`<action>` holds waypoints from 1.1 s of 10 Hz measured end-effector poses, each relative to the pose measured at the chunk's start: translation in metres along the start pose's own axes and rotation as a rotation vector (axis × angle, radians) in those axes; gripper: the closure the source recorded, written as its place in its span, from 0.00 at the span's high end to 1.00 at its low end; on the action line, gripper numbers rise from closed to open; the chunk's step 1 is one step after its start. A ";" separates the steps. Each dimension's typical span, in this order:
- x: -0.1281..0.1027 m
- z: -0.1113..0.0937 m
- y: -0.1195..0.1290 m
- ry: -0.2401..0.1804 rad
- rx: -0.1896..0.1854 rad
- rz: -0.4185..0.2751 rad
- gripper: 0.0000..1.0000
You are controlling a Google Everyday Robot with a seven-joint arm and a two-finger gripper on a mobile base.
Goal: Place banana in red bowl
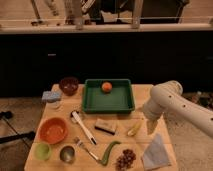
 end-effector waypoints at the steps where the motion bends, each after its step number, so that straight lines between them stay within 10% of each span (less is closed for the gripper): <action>1: 0.000 0.000 0.000 0.000 0.000 0.000 0.80; 11: 0.014 0.047 0.019 -0.113 -0.109 -0.130 0.80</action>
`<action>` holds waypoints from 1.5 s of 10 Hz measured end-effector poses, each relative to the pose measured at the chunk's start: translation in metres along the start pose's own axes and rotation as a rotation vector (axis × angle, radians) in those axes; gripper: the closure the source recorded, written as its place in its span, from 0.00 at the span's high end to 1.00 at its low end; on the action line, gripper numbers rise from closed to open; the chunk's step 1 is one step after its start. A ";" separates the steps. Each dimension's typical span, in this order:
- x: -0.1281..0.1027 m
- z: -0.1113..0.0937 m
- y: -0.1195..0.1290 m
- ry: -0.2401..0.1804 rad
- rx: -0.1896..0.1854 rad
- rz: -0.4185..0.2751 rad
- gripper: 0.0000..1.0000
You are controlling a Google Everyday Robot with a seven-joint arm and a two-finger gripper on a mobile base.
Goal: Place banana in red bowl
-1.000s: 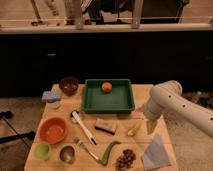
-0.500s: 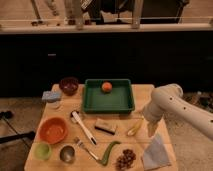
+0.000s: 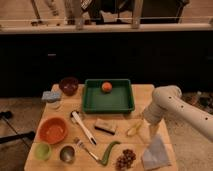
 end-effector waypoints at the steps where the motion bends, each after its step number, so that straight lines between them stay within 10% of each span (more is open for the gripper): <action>1: 0.001 0.004 -0.004 -0.011 -0.001 -0.018 0.80; 11: 0.019 0.039 -0.023 -0.068 -0.024 -0.093 0.78; 15: 0.021 0.046 -0.023 -0.077 -0.042 -0.096 0.39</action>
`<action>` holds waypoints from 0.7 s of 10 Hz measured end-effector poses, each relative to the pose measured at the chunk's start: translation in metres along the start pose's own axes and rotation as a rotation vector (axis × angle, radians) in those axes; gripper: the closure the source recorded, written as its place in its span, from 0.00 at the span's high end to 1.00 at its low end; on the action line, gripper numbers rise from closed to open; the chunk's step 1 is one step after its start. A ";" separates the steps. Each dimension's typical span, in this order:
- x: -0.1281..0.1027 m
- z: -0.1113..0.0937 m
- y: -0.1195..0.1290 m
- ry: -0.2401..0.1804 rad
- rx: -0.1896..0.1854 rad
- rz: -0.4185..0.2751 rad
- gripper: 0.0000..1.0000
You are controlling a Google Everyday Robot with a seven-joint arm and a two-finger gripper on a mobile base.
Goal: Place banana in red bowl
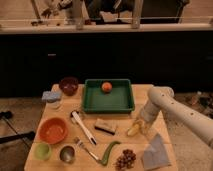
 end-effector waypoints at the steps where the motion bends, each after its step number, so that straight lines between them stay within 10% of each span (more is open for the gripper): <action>1: 0.000 0.001 0.000 -0.002 -0.004 0.000 0.29; 4: -0.004 -0.001 -0.002 0.001 -0.013 -0.005 0.02; 7: -0.010 -0.013 -0.005 0.020 -0.010 0.003 0.00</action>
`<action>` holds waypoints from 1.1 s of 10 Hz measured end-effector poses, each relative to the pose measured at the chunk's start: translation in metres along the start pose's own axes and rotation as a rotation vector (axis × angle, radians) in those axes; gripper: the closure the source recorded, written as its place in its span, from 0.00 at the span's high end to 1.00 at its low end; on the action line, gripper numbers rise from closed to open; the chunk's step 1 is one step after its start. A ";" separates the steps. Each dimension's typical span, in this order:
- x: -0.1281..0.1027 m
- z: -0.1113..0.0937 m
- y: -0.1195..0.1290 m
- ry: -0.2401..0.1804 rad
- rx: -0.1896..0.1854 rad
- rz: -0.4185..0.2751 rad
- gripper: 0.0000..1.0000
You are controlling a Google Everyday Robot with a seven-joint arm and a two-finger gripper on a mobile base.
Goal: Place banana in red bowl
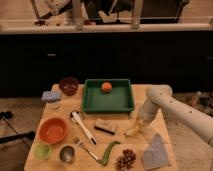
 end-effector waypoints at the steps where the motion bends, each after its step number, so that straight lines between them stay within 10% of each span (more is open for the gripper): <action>1: -0.002 -0.002 -0.001 0.004 0.000 0.000 0.00; 11: -0.088 -0.048 -0.053 0.057 0.061 -0.153 0.00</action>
